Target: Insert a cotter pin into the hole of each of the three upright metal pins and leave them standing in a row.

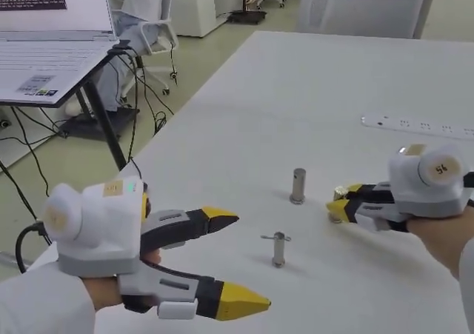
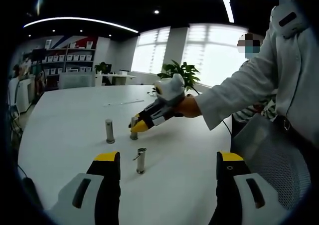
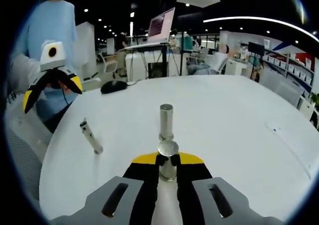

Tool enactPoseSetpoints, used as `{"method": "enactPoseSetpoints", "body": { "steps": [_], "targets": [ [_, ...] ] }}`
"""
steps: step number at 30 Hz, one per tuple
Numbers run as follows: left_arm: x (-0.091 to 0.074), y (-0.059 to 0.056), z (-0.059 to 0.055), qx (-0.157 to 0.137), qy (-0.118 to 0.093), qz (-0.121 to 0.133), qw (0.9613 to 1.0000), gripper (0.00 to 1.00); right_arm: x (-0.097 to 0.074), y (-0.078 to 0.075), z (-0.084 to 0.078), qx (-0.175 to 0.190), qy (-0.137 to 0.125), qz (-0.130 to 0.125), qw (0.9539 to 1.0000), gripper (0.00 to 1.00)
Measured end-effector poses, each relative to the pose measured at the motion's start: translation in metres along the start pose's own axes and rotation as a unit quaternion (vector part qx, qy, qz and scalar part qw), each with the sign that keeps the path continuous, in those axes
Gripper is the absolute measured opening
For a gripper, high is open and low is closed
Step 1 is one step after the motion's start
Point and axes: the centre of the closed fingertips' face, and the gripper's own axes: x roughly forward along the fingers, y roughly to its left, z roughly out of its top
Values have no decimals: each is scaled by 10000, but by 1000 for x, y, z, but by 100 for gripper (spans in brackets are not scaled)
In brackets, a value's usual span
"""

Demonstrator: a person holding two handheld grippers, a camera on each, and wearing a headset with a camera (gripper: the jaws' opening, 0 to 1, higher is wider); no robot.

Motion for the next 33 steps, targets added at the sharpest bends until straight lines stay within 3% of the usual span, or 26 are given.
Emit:
{"method": "enactPoseSetpoints", "body": {
  "steps": [13,33],
  "targets": [
    [4,-7,6,138,34,-89,9999,79,-32,21,6,-28,-161,427,9990,13],
    [14,-25,9,262,80,-308,9991,78,-78,65,-19,-127,-138,818,9965,13]
  ]
}}
